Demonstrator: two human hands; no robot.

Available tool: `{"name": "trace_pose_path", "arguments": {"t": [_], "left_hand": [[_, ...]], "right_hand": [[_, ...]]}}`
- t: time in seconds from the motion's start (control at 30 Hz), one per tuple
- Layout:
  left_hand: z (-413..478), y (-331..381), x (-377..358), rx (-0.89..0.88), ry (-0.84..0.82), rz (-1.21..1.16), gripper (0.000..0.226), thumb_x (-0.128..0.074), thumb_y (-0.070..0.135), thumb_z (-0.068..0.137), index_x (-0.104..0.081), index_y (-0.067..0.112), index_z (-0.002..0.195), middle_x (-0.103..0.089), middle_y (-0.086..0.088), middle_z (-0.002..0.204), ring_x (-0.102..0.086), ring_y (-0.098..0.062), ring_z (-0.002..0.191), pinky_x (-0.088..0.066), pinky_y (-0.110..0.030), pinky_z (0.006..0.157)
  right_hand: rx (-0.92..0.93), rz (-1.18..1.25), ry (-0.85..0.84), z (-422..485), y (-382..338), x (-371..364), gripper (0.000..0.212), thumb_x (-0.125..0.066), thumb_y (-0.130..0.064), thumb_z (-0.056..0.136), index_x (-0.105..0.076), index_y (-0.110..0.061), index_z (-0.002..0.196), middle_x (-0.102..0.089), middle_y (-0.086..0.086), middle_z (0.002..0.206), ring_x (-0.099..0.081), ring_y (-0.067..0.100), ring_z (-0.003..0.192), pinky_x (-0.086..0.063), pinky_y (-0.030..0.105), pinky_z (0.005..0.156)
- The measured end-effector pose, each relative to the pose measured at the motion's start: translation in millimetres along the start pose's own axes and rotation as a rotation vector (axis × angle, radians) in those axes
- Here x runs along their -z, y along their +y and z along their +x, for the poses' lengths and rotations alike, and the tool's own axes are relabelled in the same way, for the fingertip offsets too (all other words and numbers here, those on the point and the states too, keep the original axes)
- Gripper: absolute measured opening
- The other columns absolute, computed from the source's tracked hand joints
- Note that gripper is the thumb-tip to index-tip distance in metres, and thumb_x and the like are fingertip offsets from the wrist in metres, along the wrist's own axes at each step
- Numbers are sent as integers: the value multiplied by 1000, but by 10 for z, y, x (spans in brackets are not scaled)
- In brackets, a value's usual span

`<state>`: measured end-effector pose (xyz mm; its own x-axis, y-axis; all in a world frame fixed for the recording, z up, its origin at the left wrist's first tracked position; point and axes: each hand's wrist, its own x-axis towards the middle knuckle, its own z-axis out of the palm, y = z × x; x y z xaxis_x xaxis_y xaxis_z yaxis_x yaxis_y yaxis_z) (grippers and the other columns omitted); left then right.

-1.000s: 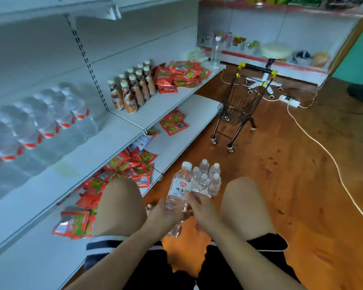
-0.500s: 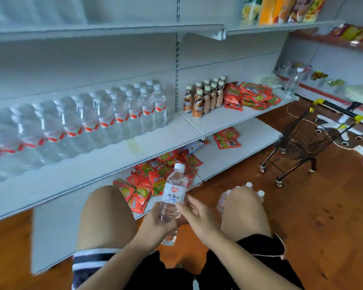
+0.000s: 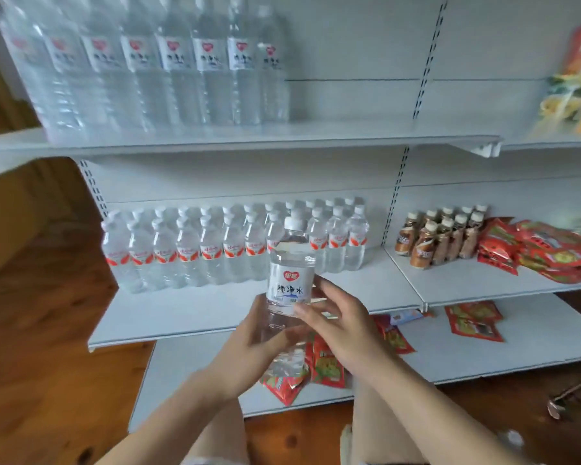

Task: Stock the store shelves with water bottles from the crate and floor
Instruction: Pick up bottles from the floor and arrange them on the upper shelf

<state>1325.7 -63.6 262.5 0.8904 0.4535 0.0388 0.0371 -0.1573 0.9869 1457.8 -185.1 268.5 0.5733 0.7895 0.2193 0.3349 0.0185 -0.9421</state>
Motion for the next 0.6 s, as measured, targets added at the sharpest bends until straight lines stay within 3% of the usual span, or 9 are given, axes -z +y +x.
{"name": "trace_pose_path", "arguments": {"t": [0.07,0.17,0.3,0.47,0.6], "left_hand": [[103,438,149,-98,-47,45,43,-65,10,97,-50,17,136,-70,3,127,-66,-15,119,-54,-29,97],[320,1025,386,-203,-59,166,44,-66,14,95,-55,18,137,-67,-1,132,-61,-17,126,-50,-39,106],[666,1594,522,-331,34,270,43,-76,17,88,-65,19,129,-72,-4,122,-65,-20,120,-54,-46,100],[1256,2137,693,-452,174,233,56,-81,23,81,-58,22,133,-74,-5,118,-69,-24,114,-52,-51,102],[1789,2338,838,-470,153,366,47,-76,28,89,-59,27,133,-73,6,121,-68,-14,115,-50,-44,106]], "right_hand": [[102,31,0,178,-323,173,46,-72,-43,90,-58,-38,134,-70,-15,121,-66,9,112,-58,37,93],[241,82,-15,462,-737,416,43,-68,-34,90,-58,-40,132,-70,-17,122,-62,7,117,-55,24,91],[373,54,26,965,-1116,664,49,-66,-32,93,-55,-33,141,-70,-10,124,-64,17,117,-57,33,93],[466,10,96,1722,-1576,878,48,-65,-37,94,-56,-30,140,-72,-13,120,-68,9,111,-54,44,99],[450,-50,151,2320,-1666,986,50,-65,-44,90,-56,-38,139,-72,-12,118,-69,8,105,-55,47,97]]}}
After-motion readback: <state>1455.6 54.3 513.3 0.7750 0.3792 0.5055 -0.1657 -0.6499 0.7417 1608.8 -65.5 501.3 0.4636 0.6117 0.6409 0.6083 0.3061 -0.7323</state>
